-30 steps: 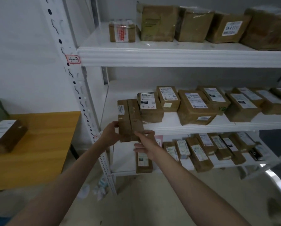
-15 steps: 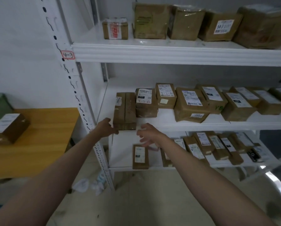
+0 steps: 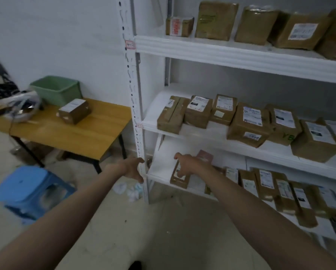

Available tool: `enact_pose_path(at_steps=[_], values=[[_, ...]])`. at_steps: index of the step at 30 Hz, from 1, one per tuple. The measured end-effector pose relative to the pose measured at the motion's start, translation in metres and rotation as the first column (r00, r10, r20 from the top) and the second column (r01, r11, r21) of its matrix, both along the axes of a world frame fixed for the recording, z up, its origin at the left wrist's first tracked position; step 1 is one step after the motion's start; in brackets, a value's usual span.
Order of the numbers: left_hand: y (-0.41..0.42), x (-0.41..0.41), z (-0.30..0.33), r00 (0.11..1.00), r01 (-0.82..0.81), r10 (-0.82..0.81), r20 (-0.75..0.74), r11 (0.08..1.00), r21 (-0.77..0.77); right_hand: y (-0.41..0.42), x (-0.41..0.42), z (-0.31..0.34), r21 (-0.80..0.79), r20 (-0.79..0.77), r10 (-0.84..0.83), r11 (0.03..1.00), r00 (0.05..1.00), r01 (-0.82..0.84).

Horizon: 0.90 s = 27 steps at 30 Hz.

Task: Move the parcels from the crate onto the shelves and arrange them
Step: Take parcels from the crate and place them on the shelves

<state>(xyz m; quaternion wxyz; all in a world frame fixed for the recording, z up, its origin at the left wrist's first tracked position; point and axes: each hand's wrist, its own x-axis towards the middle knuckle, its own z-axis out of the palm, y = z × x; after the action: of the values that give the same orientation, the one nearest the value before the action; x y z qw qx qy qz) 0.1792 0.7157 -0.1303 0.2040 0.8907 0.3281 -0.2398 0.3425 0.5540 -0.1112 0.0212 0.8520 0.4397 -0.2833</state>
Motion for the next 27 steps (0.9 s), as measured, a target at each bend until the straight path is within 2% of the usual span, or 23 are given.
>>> enact_pose_path(at_steps=[7, 11, 15, 20, 27], values=[[-0.047, -0.155, -0.042, 0.956, -0.283, 0.283, -0.07, 0.959, 0.021, 0.011, -0.111, -0.04, -0.015, -0.017, 0.339, 0.941, 0.941, -0.339], [-0.067, -0.259, -0.058, 0.882, -0.464, 0.464, -0.076, 0.886, 0.026, 0.034, -0.19, -0.058, -0.04, -0.031, 0.52, 0.853, 0.853, -0.521], [-0.098, -0.365, -0.067, 0.769, -0.636, 0.634, -0.082, 0.772, -0.003, 0.052, -0.282, -0.073, -0.076, -0.061, 0.681, 0.726, 0.73, -0.683], [-0.143, -0.497, -0.093, 0.611, -0.79, 0.779, -0.142, 0.612, -0.038, 0.063, -0.402, -0.096, -0.1, -0.095, 0.804, 0.579, 0.587, -0.809], [-0.182, -0.63, -0.125, 0.474, -0.881, 0.861, -0.184, 0.46, -0.113, 0.073, -0.548, -0.127, -0.137, -0.161, 0.873, 0.442, 0.461, -0.886]])
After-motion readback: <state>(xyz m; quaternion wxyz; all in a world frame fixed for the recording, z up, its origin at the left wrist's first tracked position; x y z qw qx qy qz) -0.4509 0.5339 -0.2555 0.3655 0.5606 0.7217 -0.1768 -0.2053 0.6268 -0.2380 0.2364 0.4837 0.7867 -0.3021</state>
